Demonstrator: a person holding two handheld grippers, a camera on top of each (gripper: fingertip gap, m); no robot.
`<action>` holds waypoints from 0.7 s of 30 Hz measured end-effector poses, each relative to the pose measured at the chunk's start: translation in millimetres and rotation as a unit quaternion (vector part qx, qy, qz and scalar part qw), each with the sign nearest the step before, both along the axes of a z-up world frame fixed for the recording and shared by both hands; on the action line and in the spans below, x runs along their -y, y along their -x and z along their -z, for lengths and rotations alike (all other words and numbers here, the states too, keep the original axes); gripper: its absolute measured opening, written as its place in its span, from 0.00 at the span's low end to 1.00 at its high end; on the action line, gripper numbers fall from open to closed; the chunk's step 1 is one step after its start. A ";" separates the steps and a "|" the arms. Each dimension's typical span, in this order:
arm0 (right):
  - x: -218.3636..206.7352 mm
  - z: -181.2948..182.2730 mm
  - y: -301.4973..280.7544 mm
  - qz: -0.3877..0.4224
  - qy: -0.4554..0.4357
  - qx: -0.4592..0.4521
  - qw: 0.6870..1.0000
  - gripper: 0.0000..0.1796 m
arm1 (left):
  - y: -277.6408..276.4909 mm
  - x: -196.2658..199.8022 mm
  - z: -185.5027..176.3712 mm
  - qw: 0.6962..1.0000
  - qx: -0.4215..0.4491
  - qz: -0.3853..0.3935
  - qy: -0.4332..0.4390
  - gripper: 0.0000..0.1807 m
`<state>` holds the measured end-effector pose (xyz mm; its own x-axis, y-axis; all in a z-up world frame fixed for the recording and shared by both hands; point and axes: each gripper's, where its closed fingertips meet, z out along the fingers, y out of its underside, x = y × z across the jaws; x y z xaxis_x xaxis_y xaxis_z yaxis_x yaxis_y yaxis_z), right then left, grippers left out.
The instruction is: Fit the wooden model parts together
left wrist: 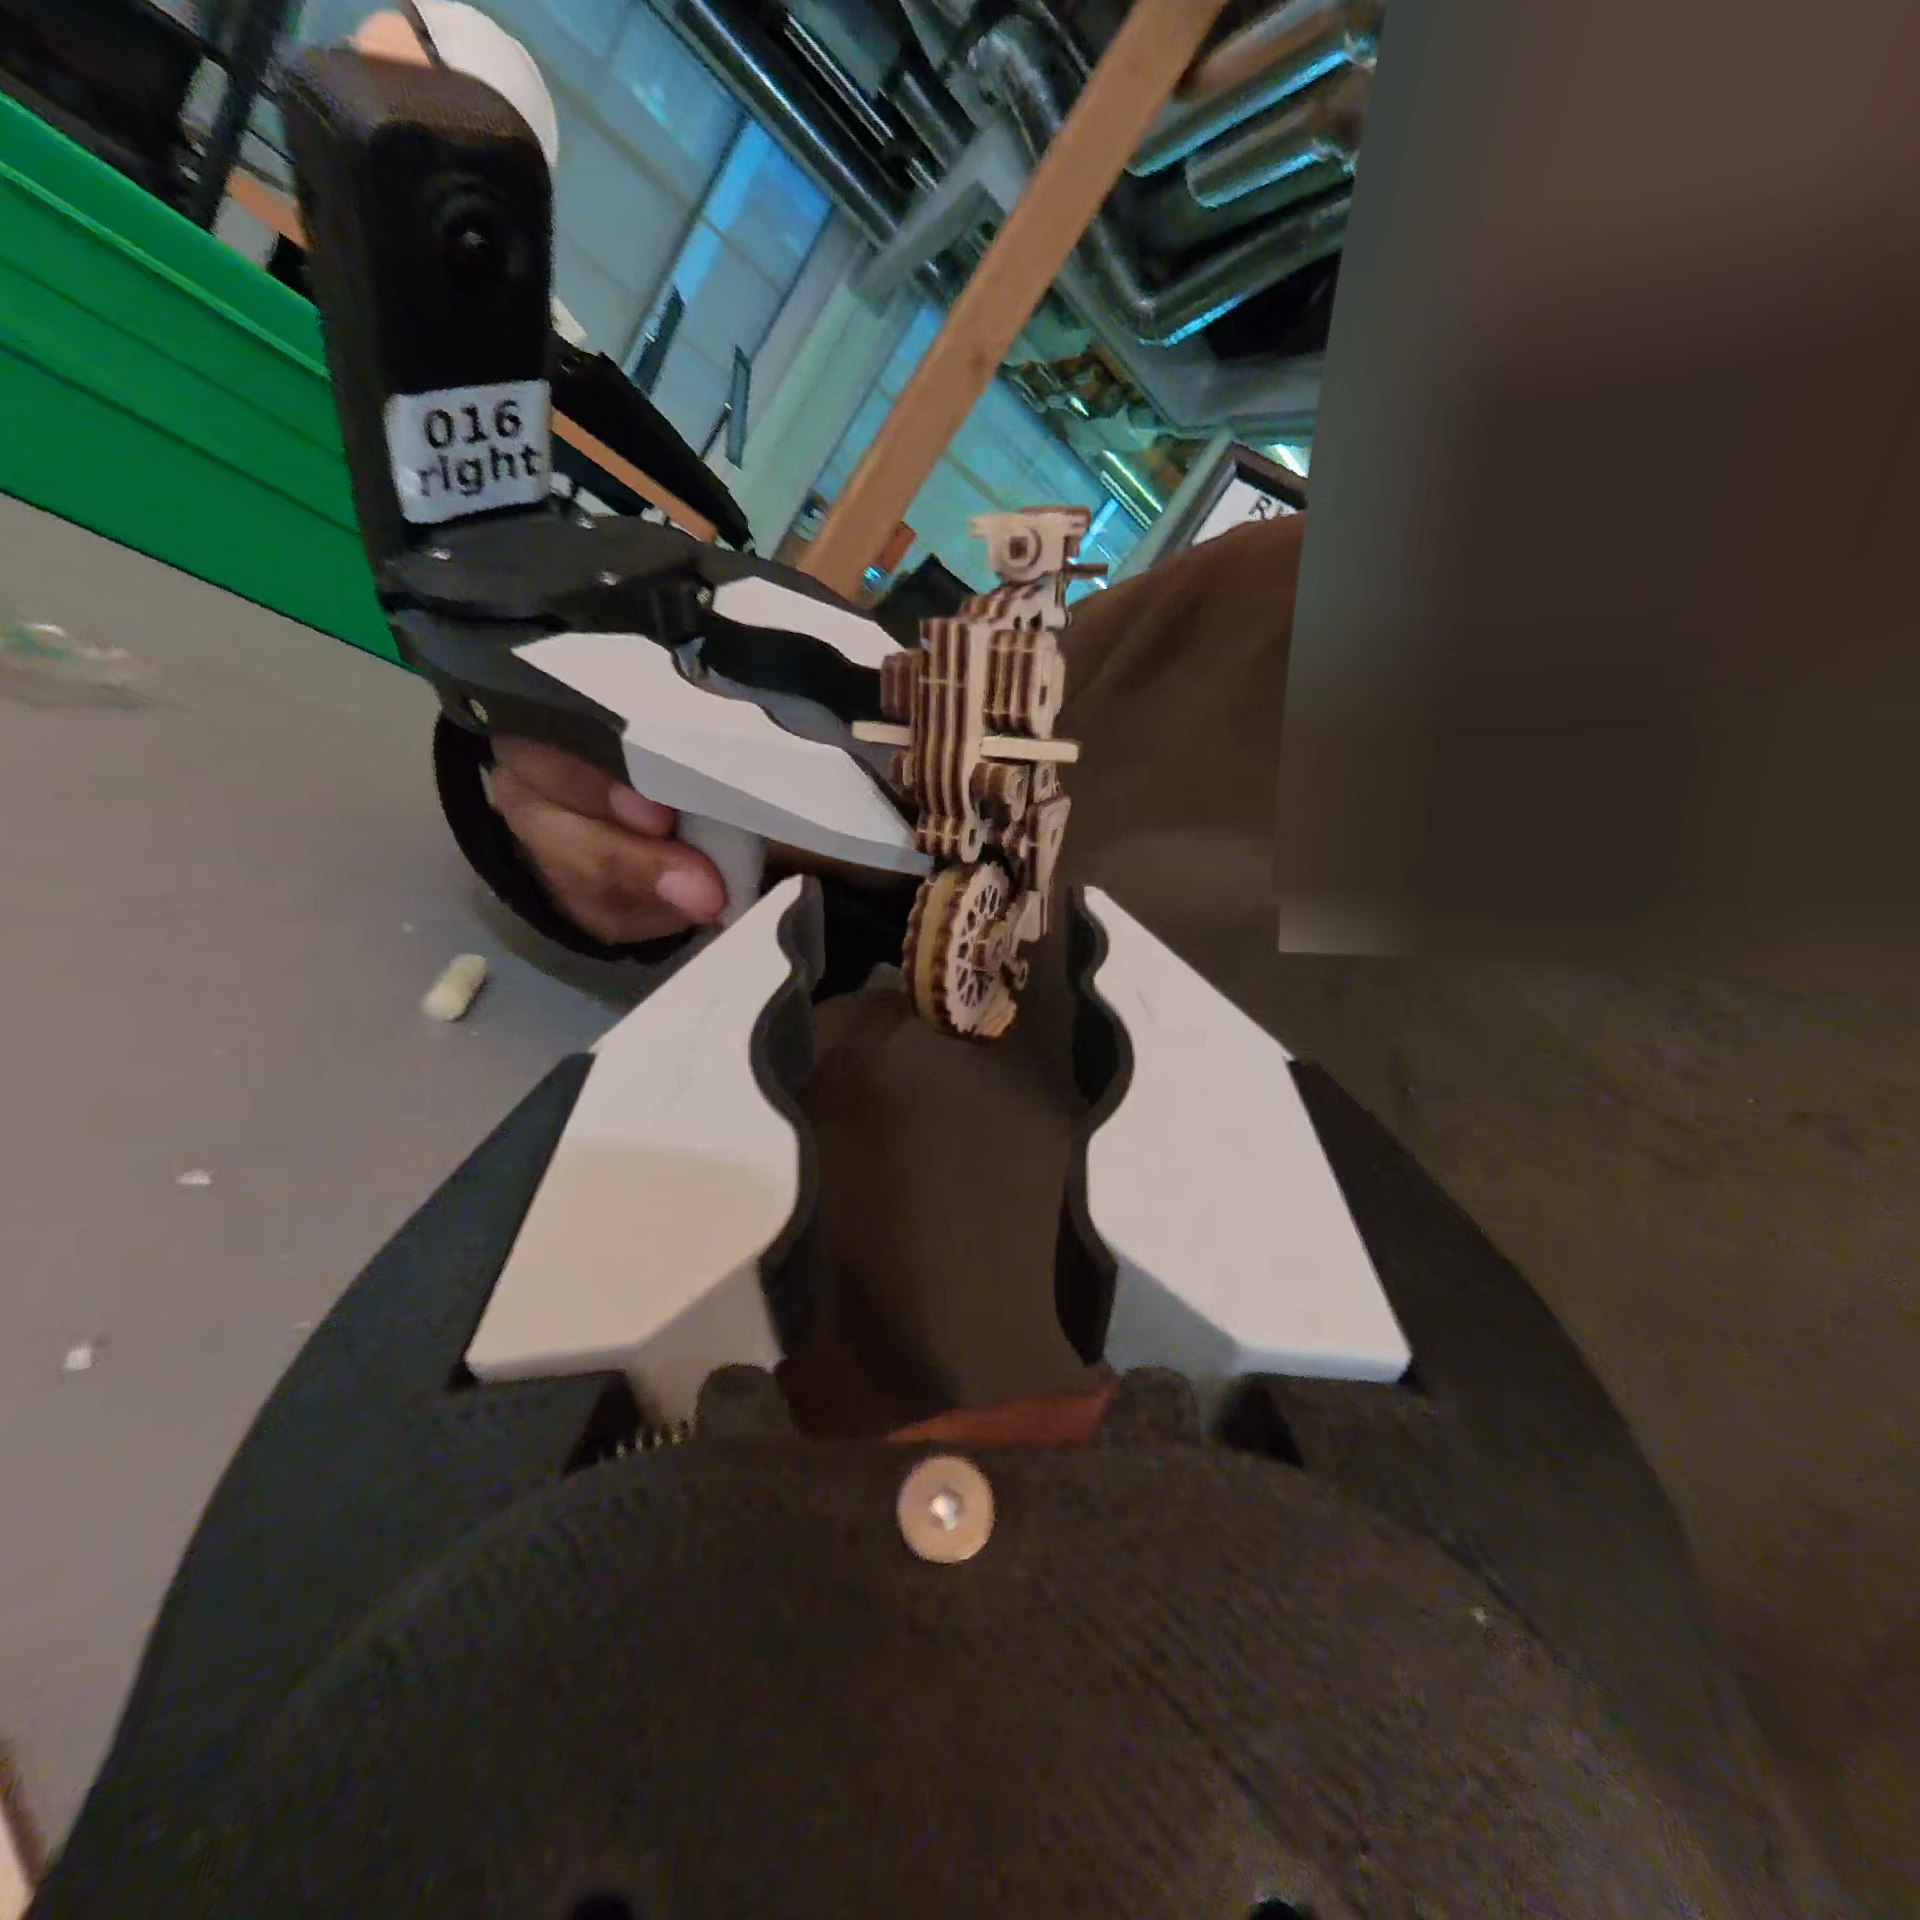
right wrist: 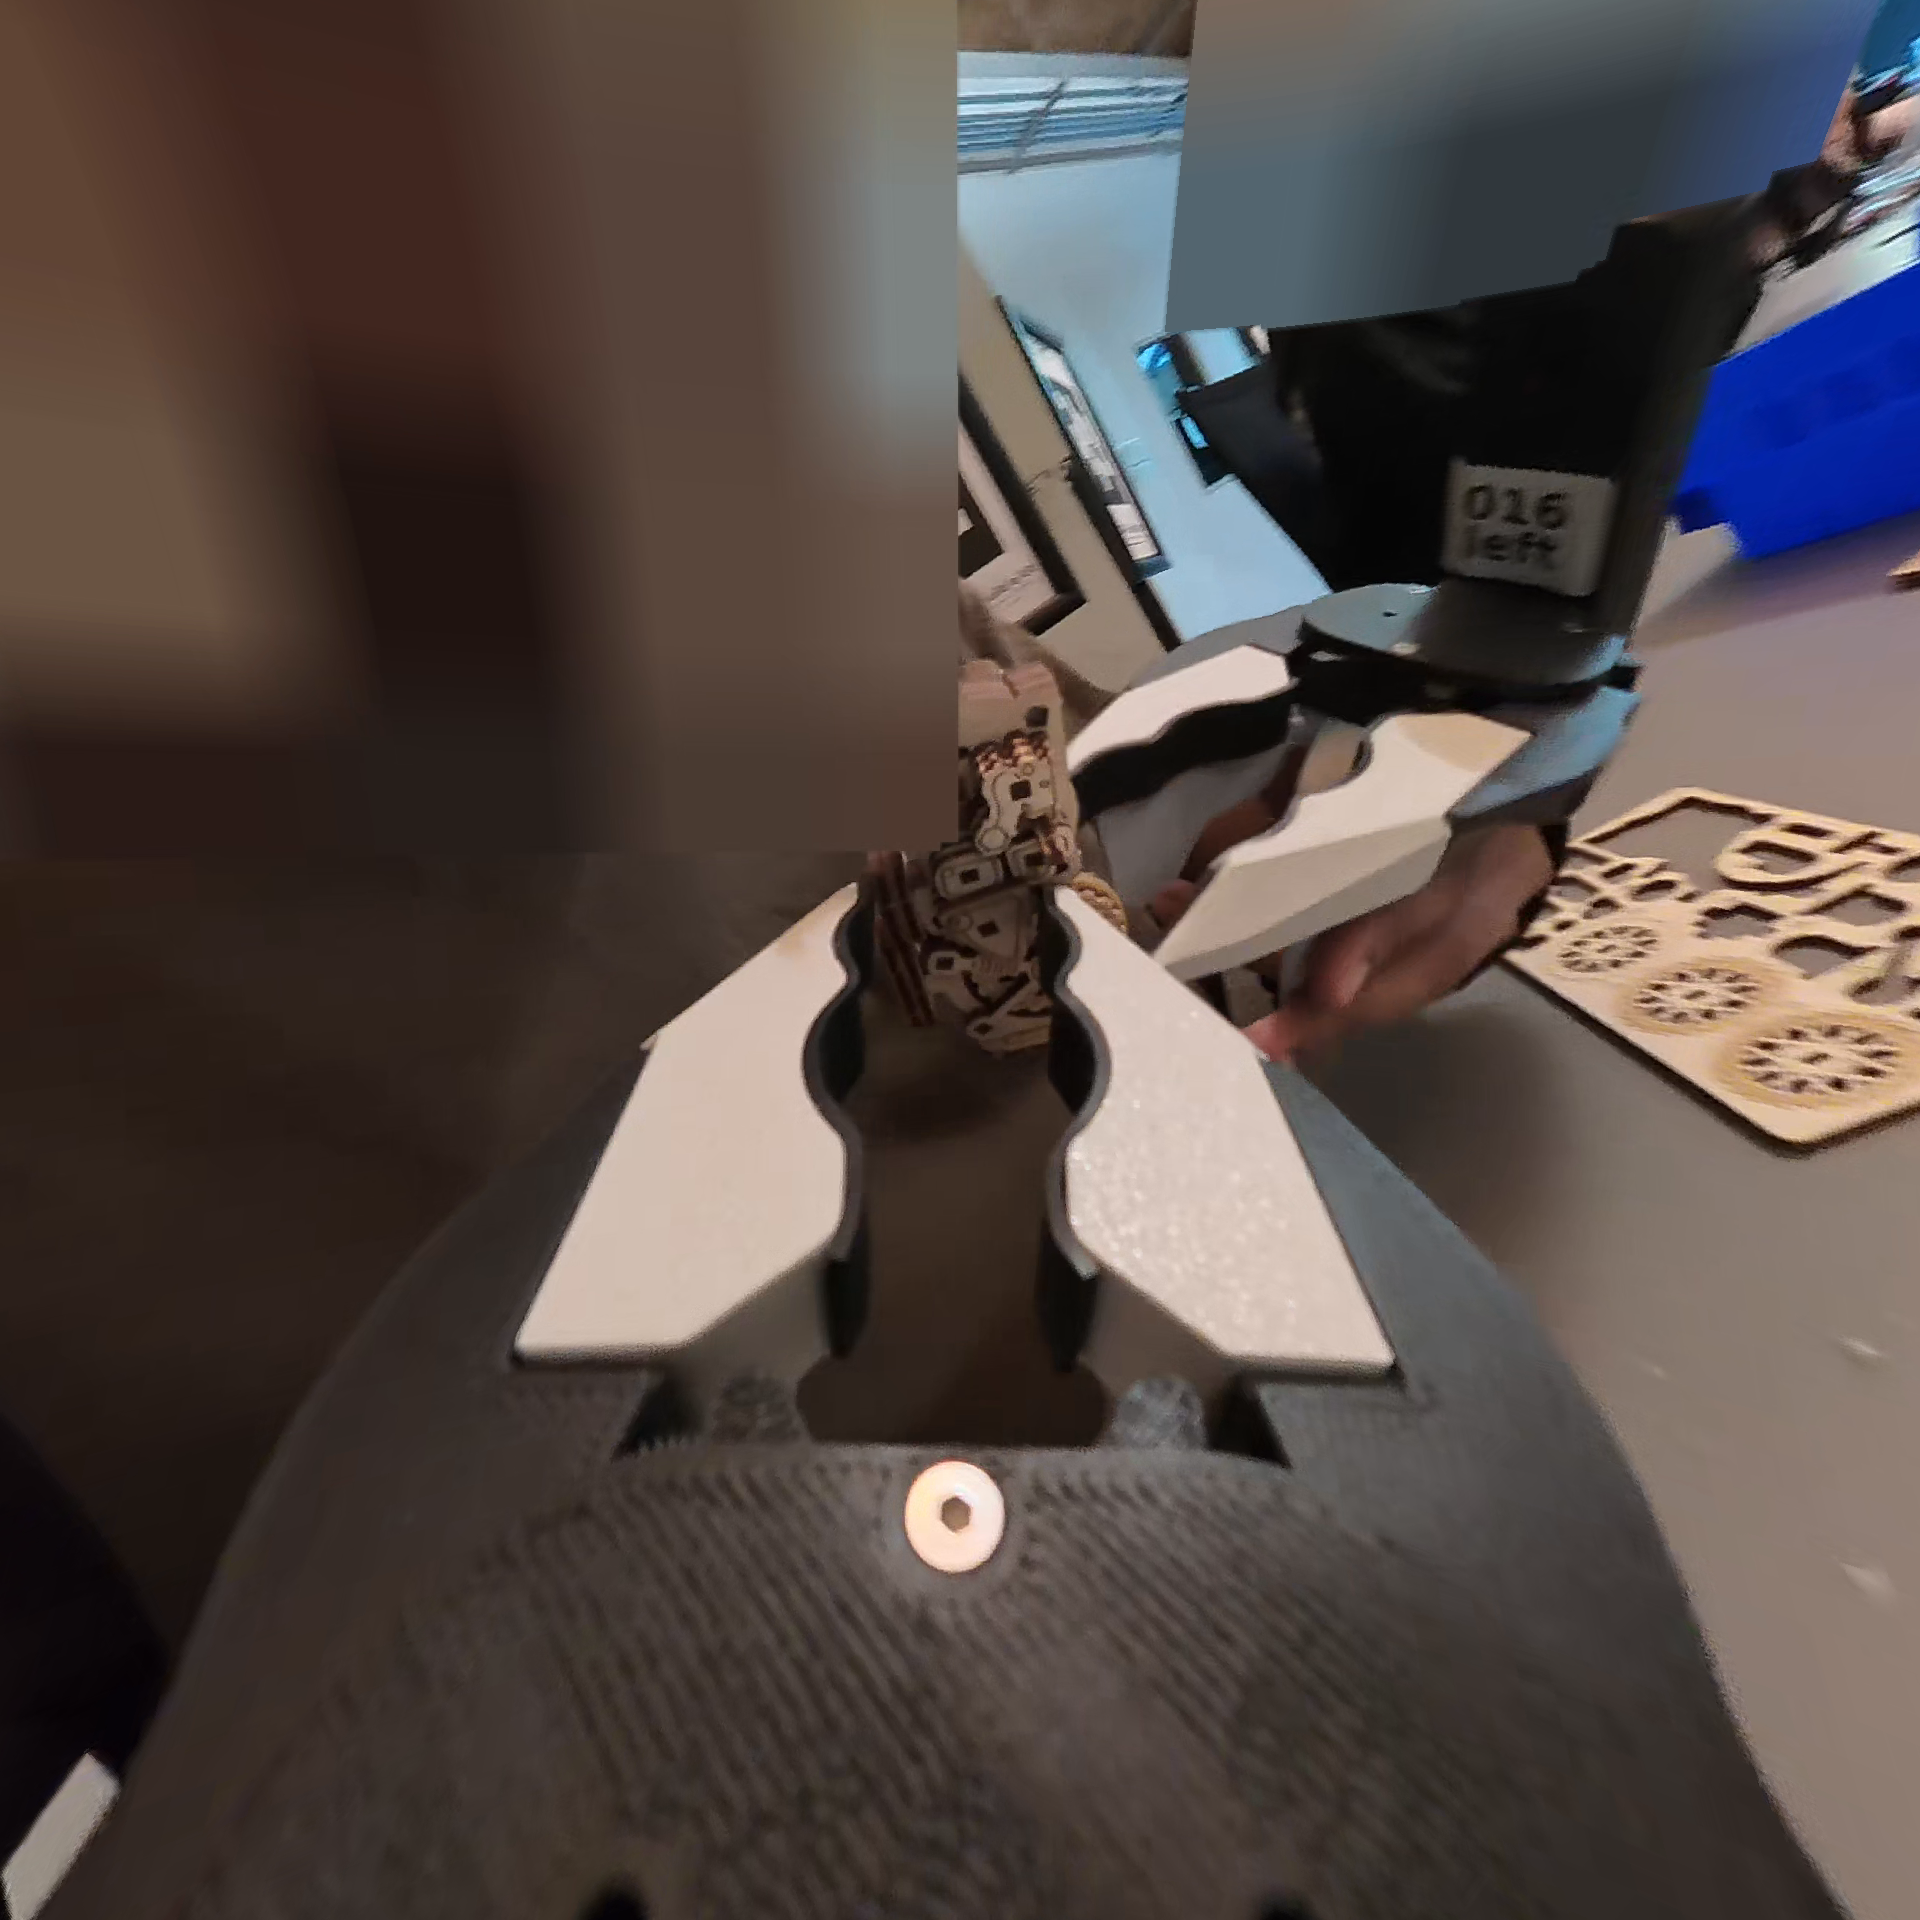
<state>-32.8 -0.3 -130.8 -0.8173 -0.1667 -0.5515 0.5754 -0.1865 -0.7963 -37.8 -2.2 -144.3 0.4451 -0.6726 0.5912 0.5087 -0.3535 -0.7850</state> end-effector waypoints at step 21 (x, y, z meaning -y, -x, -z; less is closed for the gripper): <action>-6.0 -9.2 6.7 0.007 0.037 0.027 0.999 0.25 | -5.8 4.0 -3.3 1.000 0.000 0.015 -0.012 0.08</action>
<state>-39.6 5.8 -121.6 -0.7890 -0.1980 -0.5816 0.6144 -0.2519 -0.7477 -32.1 -6.2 -141.0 0.4250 -0.6999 0.5740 0.4983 -0.3485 -0.7939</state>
